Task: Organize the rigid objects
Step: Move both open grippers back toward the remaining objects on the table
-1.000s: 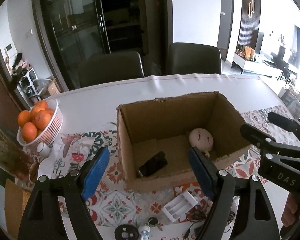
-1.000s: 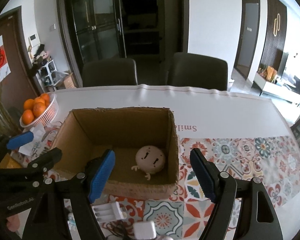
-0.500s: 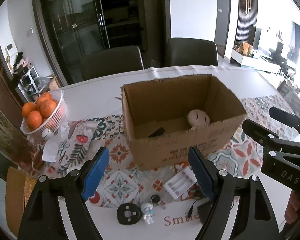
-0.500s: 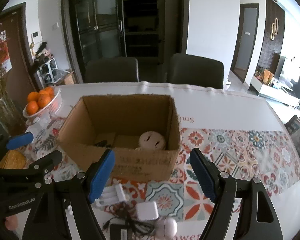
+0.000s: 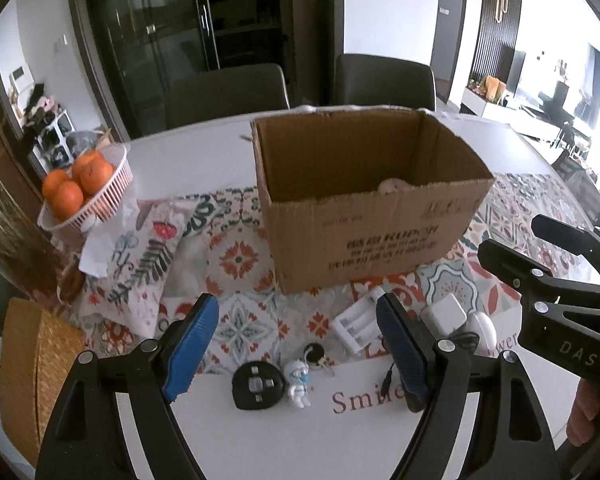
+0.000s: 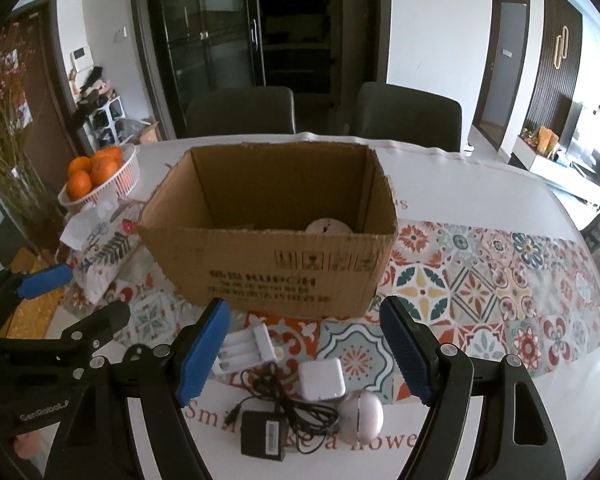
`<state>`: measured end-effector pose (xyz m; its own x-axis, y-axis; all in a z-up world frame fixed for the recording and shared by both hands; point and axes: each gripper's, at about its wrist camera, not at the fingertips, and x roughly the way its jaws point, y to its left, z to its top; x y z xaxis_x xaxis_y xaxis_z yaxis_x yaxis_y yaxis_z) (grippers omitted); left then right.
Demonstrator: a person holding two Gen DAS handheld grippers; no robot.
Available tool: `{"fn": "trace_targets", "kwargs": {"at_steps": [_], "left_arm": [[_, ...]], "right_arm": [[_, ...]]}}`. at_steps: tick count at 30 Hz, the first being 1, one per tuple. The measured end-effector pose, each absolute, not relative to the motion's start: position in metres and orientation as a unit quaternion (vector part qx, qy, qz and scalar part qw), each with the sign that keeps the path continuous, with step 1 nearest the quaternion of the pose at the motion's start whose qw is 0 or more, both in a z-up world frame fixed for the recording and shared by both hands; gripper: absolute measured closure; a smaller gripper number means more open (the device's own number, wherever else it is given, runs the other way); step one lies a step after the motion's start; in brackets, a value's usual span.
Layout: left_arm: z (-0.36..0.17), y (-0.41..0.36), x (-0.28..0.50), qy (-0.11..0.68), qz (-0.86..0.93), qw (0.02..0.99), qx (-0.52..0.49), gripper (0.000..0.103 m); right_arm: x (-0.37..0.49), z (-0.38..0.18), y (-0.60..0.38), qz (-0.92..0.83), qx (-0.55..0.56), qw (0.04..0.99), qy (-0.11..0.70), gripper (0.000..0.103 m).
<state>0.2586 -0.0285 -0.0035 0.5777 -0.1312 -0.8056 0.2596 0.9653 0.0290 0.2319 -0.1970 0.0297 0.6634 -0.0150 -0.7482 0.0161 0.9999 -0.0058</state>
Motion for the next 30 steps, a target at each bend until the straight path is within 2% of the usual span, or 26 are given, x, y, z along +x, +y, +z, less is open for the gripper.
{"fn": "trace_targets", "kwargs": {"at_steps": [20,30], "left_arm": [[-0.049,-0.026,0.251,0.513,-0.121,0.847,0.073,0.023],[-0.059,-0.02,0.244,0.546,-0.143,0.823,0.068,0.031]], "right_arm": [[0.228,-0.017,-0.195,-0.004,0.011,0.88,0.475,0.025],[0.22,-0.031,-0.186,-0.002,0.035,0.858,0.513,0.025]]}}
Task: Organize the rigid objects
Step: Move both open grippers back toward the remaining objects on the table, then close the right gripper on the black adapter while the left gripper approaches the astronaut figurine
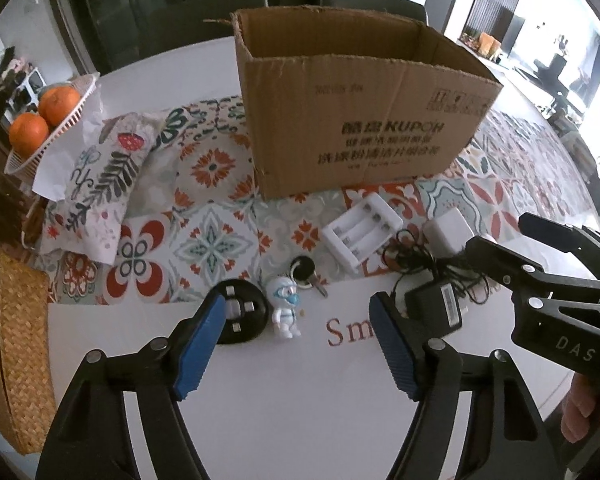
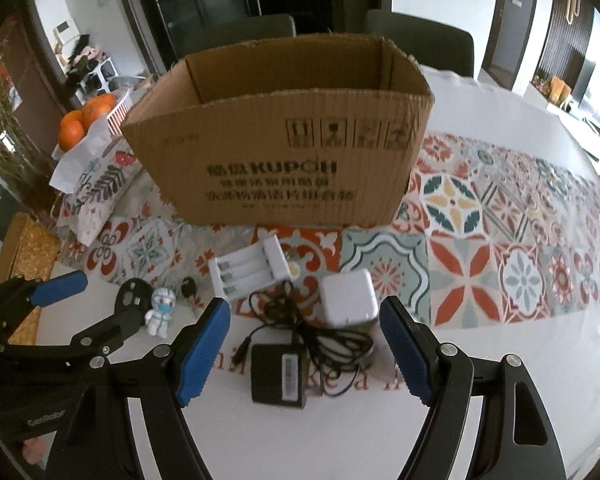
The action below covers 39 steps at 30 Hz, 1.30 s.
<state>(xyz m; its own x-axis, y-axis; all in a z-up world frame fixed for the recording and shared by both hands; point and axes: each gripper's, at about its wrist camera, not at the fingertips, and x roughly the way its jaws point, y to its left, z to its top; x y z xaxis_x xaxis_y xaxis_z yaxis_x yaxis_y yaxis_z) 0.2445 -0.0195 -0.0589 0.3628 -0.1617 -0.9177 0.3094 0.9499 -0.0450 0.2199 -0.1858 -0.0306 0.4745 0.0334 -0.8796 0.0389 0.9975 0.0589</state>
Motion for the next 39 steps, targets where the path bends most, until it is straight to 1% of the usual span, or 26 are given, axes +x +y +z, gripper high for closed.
{"fn": "trace_targets", "kwargs": {"at_steps": [11,14,15,18,22,24,27,32,39], "left_arm": [[-0.065,-0.014,0.233,0.579,-0.181,0.794,0.045,0.049],[-0.072,-0.013,0.231,0.589,-0.188,0.785,0.036,0.058],[-0.075,-0.013,0.231,0.593,-0.19,0.782,0.033,0.061],[-0.082,-0.012,0.232,0.602,-0.189,0.775,0.032,0.062],[-0.091,-0.009,0.233,0.609,-0.185,0.771,0.028,0.062],[-0.095,-0.009,0.235,0.612,-0.183,0.769,0.028,0.062],[-0.101,-0.008,0.237,0.617,-0.181,0.765,0.025,0.063],[-0.108,-0.009,0.241,0.622,-0.179,0.762,0.024,0.065],[-0.116,-0.007,0.247,0.628,-0.172,0.758,0.019,0.065]], "right_arm": [[0.199,-0.035,-0.175,-0.001,0.053,0.83,0.555,0.026],[0.196,-0.038,-0.173,-0.001,0.059,0.821,0.567,0.028],[0.195,-0.039,-0.172,-0.002,0.059,0.82,0.569,0.03],[0.194,-0.046,-0.17,-0.002,0.063,0.809,0.585,0.036],[0.194,-0.057,-0.168,-0.001,0.065,0.799,0.598,0.039],[0.195,-0.062,-0.169,-0.002,0.069,0.794,0.605,0.043],[0.198,-0.071,-0.17,0.002,0.078,0.783,0.617,0.047],[0.2,-0.079,-0.171,0.005,0.088,0.775,0.626,0.049],[0.203,-0.087,-0.17,0.004,0.094,0.77,0.631,0.05]]}}
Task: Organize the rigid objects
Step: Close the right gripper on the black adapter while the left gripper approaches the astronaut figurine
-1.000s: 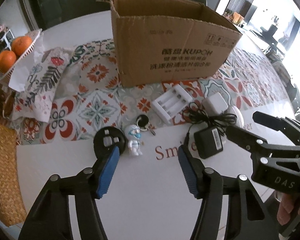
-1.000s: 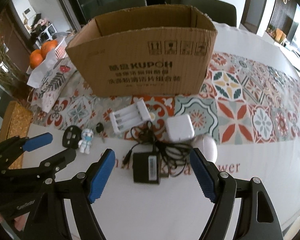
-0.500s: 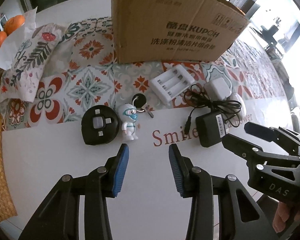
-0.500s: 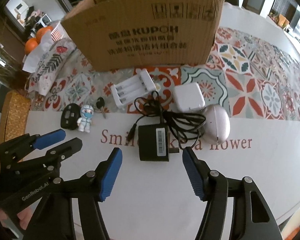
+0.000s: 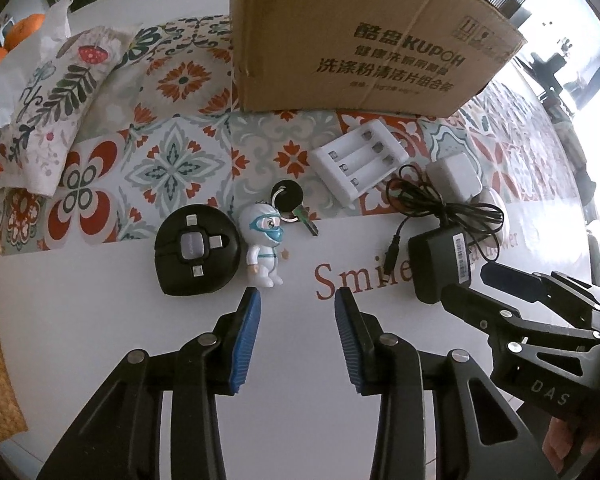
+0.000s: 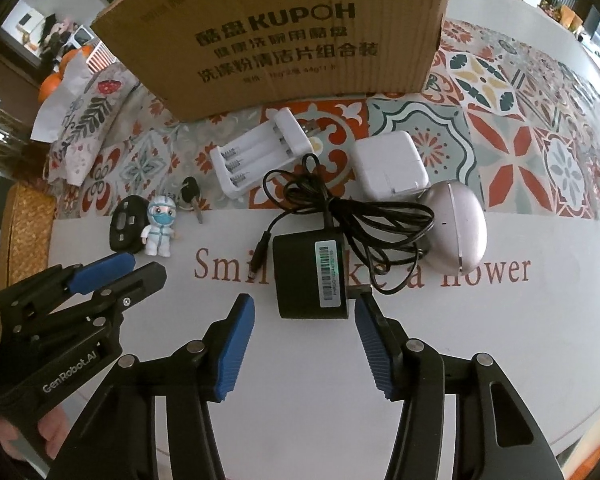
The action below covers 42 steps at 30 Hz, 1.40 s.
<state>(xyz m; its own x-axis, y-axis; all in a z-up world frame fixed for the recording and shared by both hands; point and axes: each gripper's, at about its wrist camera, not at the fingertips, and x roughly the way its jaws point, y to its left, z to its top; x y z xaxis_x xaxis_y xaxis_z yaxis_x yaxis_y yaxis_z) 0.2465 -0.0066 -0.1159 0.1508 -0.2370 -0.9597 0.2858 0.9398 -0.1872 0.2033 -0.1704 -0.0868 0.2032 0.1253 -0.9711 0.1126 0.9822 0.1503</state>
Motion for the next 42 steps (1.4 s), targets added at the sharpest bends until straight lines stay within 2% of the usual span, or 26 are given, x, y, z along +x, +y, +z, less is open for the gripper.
{"fn": "trace_targets", "kwargs": {"at_steps": [26,35,37,39,42], "left_arm": [[-0.147,-0.007,0.279,0.648,-0.146,0.747,-0.012,0.065],[-0.152,-0.024,0.295,0.638,-0.131,0.759,0.008,0.065],[-0.152,-0.028,0.298,0.637,-0.13,0.759,0.013,0.063],[-0.152,-0.032,0.302,0.639,-0.137,0.757,0.011,0.052],[-0.153,-0.039,0.308,0.638,-0.141,0.757,-0.001,0.043]], "right_arm": [[0.236,-0.115,-0.158,-0.004,0.086,0.761,0.643,0.053],[0.248,-0.124,-0.154,-0.003,0.094,0.756,0.648,0.053],[0.251,-0.125,-0.157,-0.002,0.096,0.756,0.648,0.055],[0.252,-0.125,-0.162,-0.001,0.099,0.755,0.648,0.056],[0.252,-0.125,-0.167,0.001,0.106,0.755,0.648,0.056]]}}
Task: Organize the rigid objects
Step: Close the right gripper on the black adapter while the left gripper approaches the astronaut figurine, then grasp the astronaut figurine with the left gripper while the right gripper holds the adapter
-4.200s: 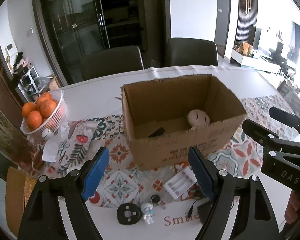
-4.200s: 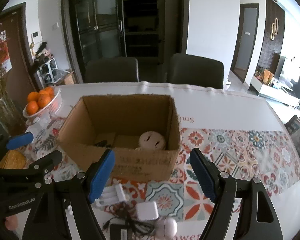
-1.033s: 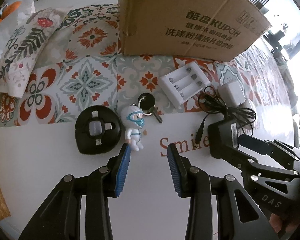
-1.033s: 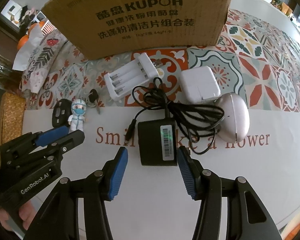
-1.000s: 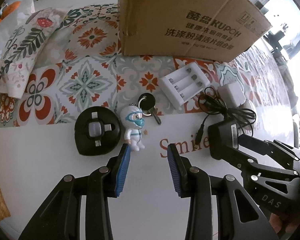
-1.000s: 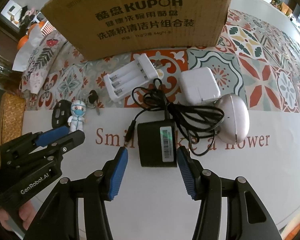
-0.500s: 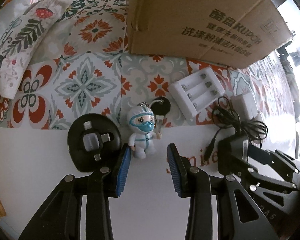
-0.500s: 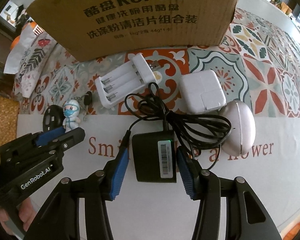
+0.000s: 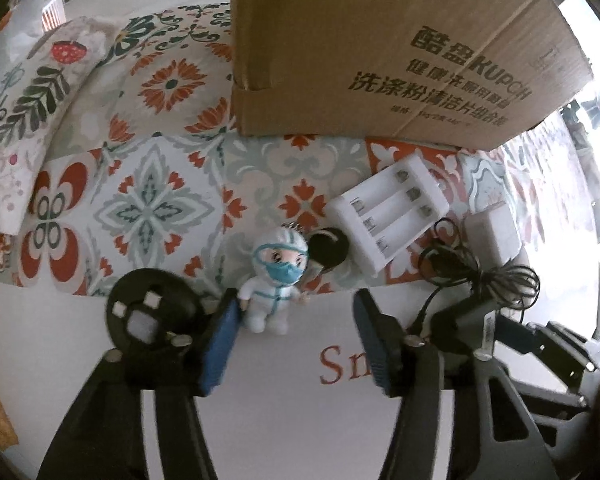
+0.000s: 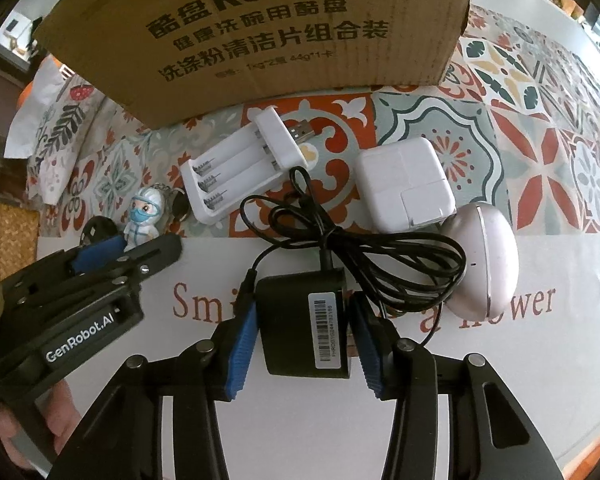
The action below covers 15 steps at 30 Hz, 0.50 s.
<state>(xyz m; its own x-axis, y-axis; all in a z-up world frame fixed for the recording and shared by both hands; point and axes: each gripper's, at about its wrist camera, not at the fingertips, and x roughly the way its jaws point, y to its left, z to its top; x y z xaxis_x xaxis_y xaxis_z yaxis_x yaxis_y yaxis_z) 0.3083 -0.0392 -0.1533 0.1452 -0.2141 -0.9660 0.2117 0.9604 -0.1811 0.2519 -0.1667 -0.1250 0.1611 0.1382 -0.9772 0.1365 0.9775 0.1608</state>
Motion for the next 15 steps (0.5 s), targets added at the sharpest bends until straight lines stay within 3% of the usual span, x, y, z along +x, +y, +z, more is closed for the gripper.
{"fn": "trace_targets", "kwargs": {"at_steps": [5,7,9,15], "left_arm": [[-0.156,-0.057,0.32,0.632,-0.133,0.763,0.022,0.044],[-0.156,-0.06,0.32,0.626,-0.13,0.768,0.033,0.049],[-0.156,-0.062,0.32,0.621,-0.126,0.773,0.043,0.069],[-0.153,-0.053,0.317,0.63,-0.142,0.763,0.023,0.07]], "right_arm": [[0.253,-0.124,-0.171,0.001,0.11,0.755,0.646,0.056],[0.253,-0.123,-0.17,0.001,0.11,0.755,0.646,0.056],[0.252,-0.123,-0.17,0.003,0.111,0.756,0.646,0.056],[0.248,-0.12,-0.171,0.004,0.11,0.756,0.645,0.056]]}}
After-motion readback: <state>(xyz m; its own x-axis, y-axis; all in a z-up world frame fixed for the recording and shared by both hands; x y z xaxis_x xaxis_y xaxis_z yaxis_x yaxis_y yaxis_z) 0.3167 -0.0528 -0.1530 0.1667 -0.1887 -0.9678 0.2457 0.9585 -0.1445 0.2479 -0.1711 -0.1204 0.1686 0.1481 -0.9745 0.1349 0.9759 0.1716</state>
